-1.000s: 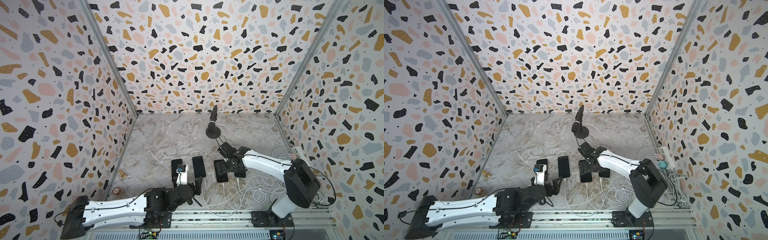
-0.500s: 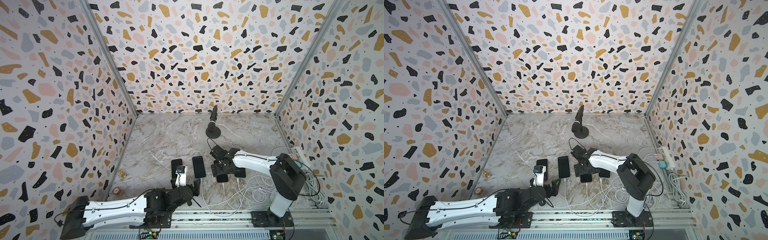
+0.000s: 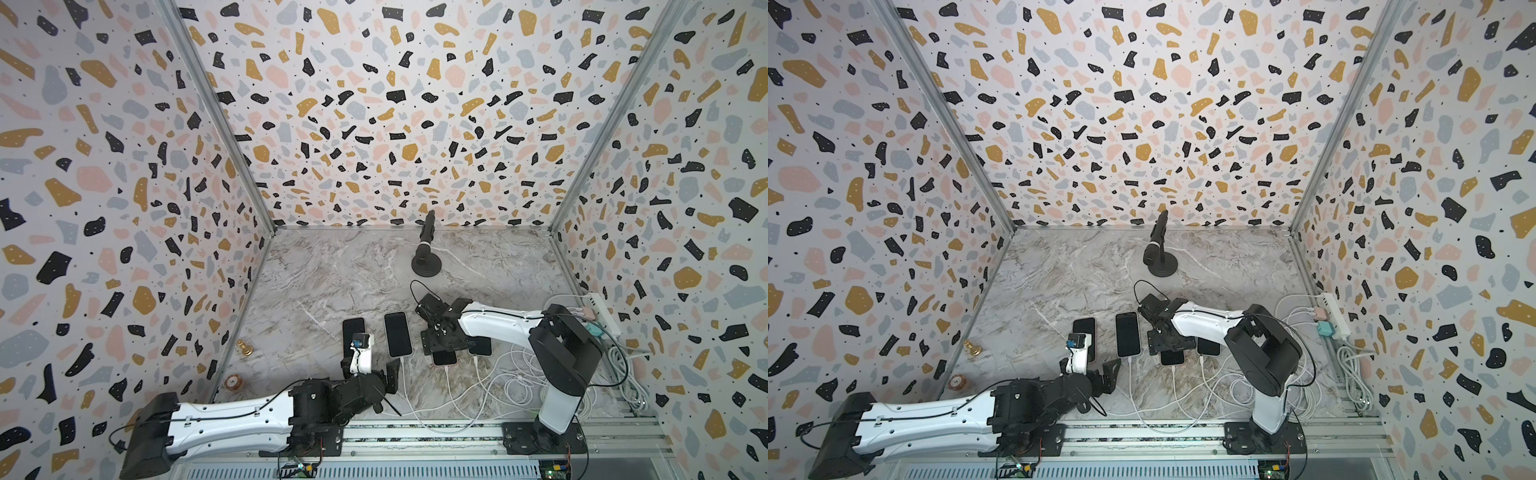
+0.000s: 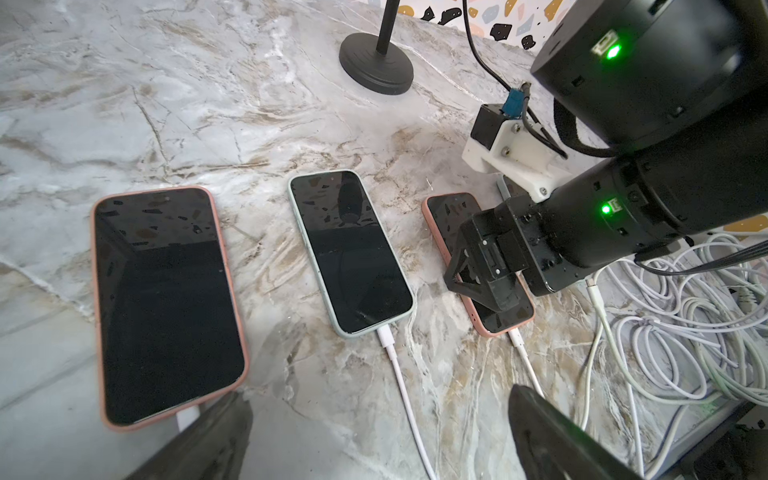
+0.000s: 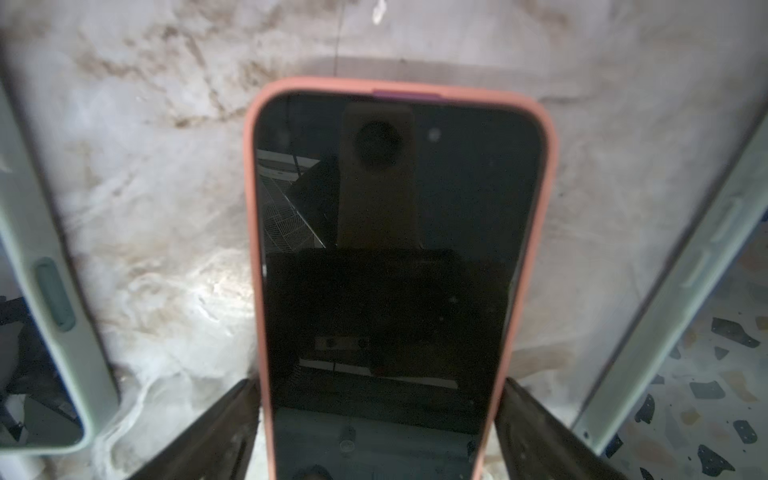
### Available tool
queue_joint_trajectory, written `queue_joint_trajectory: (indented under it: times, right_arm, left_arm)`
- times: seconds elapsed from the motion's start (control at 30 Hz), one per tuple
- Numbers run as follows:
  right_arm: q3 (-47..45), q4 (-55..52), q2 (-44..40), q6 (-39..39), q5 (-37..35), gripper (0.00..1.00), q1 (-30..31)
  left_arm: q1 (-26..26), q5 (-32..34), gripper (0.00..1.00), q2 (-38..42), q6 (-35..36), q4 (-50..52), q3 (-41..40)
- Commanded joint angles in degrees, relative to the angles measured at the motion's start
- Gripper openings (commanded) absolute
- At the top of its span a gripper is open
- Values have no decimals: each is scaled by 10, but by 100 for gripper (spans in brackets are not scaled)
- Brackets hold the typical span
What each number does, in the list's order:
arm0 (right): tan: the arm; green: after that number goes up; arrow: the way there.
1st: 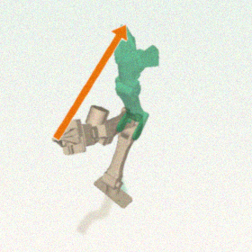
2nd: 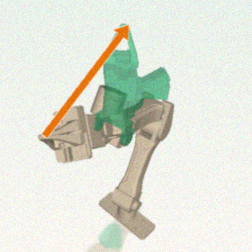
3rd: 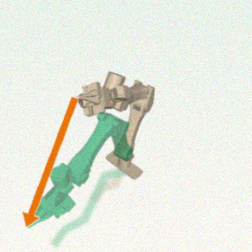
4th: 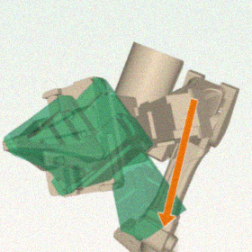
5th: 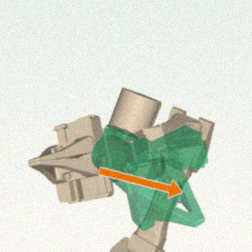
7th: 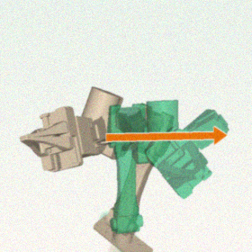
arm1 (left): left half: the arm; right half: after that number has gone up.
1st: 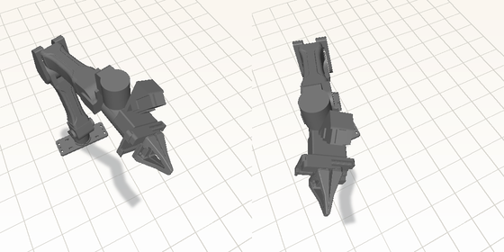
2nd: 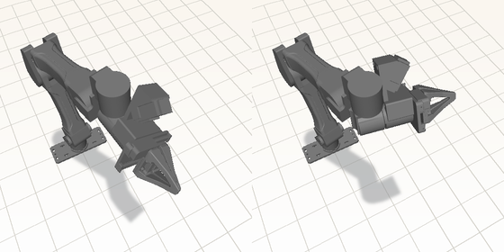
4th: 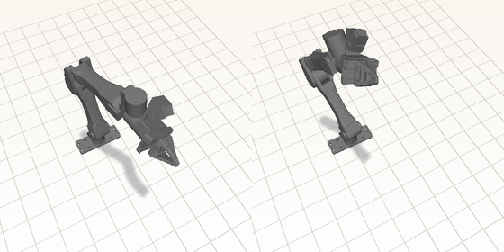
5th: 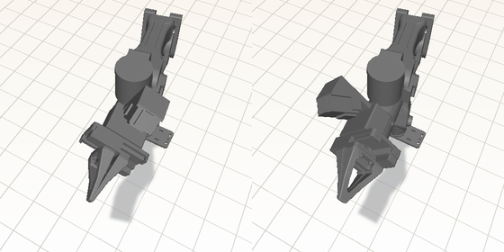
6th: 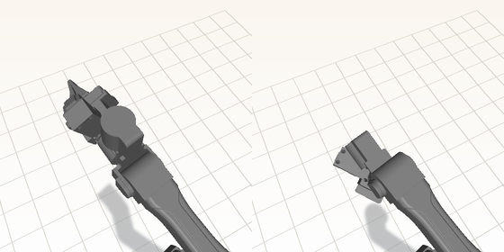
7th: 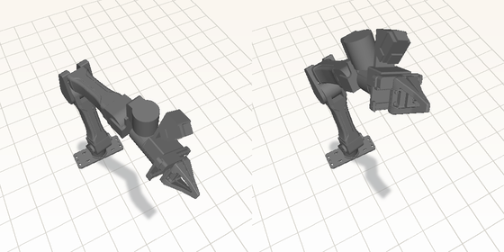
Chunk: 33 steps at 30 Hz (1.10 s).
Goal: Unplug the charging cable from the phone
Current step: Pick up the phone at the center of the board.
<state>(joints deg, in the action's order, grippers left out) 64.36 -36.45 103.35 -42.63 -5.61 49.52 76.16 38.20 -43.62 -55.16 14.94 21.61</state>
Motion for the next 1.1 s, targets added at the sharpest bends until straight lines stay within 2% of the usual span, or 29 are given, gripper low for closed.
queue_joint_trajectory:
  times: [0.0, 0.17, 0.3, 0.4, 0.6, 0.7, 0.93, 1.07]
  right_arm:
    - [-7, -4, 3, -17, -8, 84, 2]
    - [-21, 11, 7, -22, -2, 79, 2]
    - [-24, 13, 10, -22, -6, 67, 2]
    - [-25, 13, 5, -18, -10, 53, 2]
    - [-30, 21, -15, -6, -7, 15, 2]
    - [-32, 29, -27, 1, -6, 0, 2]
    - [-33, 38, -71, 20, -10, 0, 2]
    - [-43, 60, -116, 32, -10, 0, 2]
  left_arm:
    - [-4, 3, 100, -2, -4, -25, -8]
    - [-4, -5, 100, -16, -6, -36, -13]
    - [-4, -15, 100, -26, -10, -61, -20]
    - [-4, -21, 100, -39, -14, -72, -21]
    - [-4, -28, 100, -57, -13, -92, -21]
    - [-4, -31, 100, -60, -11, -107, -24]
    - [-4, -45, 100, -97, -5, -134, -19]
    - [-4, -61, 100, -128, 2, -193, -22]
